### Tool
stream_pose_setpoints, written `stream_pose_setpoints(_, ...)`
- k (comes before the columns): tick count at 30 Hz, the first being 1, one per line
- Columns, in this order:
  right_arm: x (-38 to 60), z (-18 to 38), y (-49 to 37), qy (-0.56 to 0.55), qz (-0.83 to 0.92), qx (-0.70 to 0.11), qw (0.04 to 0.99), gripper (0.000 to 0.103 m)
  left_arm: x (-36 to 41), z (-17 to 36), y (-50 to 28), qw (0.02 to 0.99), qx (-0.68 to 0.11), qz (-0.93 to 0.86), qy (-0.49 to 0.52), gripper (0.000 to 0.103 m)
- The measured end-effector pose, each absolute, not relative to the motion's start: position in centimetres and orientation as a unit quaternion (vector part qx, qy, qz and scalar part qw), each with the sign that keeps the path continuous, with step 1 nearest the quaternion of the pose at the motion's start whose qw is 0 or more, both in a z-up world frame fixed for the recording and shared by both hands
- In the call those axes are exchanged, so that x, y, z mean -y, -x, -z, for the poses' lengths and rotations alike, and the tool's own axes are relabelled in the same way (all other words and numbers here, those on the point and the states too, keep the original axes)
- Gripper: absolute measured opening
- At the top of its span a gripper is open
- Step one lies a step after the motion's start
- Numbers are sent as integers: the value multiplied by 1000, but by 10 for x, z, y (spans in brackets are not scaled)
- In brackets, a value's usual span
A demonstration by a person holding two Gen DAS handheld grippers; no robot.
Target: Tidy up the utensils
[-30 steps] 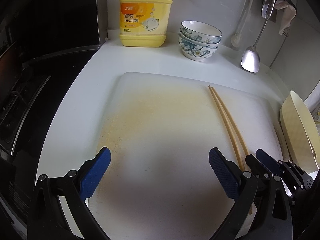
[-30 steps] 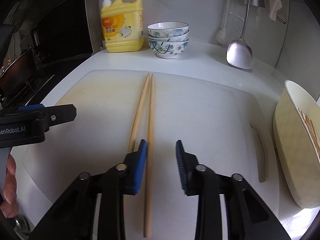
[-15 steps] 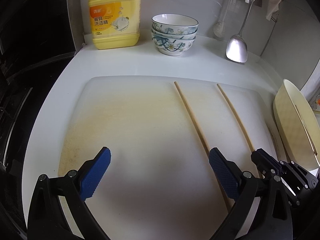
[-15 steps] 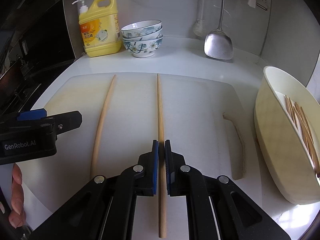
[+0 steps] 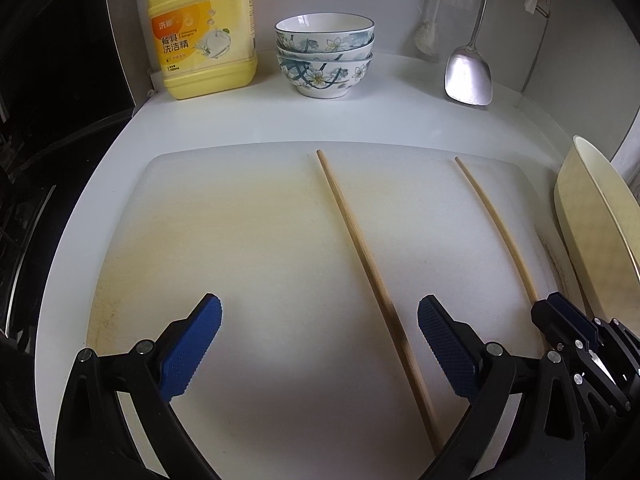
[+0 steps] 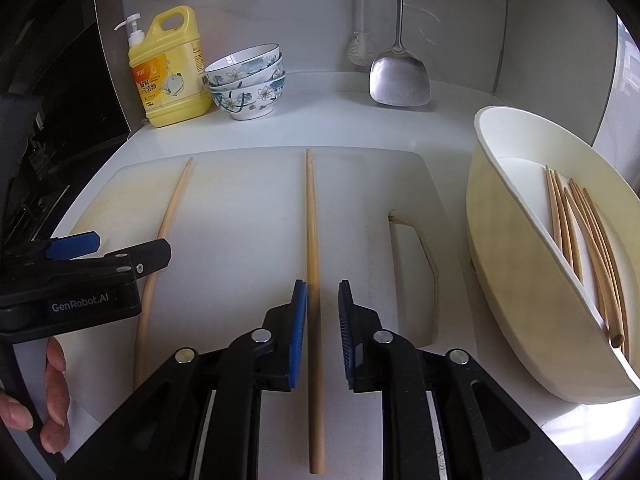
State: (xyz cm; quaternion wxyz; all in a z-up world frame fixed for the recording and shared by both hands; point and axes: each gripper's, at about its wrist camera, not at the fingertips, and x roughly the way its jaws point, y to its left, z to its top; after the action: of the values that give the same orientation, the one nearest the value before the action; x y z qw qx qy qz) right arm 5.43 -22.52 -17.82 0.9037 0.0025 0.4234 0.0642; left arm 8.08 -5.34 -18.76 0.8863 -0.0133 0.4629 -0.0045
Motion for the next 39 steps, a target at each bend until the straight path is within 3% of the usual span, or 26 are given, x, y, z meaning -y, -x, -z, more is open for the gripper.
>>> stream_pose_setpoints(5,228,179,-59,-9,-66,-424,903,30,57,191,-82,887,-462,-5,4,97)
stream_pose_setpoints(16,224,178,-70,2,-64,-424,903,36,61,192,-82,896,-445,-13,5,95)
stream_pose_setpoints(19,221,178,-71,13,-62,-421,905,36,66,189,-78,901,-433,-1,-3,73)
stream_pose_setpoints(21,220,177,-71,14,-61,-421,905,36,69,187,-76,903,-430,5,-4,53)
stream_pose_setpoints(22,220,177,-72,13,-61,-422,905,36,70,186,-75,904,-428,7,-6,48)
stream_pose_setpoints(24,218,177,-72,13,-61,-423,904,35,71,185,-76,904,-428,14,-5,25)
stream_pose_setpoints(26,215,177,-73,18,-65,-422,904,31,73,184,-76,903,-429,21,-7,11)
stream_pose_setpoints(27,212,177,-74,21,-70,-421,904,27,74,184,-76,903,-430,23,-6,8)
stream_pose_setpoints(29,207,177,-73,30,-72,-420,904,8,72,184,-77,901,-432,30,-2,7)
stream_pose_setpoints(30,205,177,-73,30,-72,-419,904,6,70,184,-78,900,-434,35,0,7)
stream_pose_setpoints(39,206,166,-66,-31,-68,-426,902,6,50,178,-76,884,-463,69,21,7)
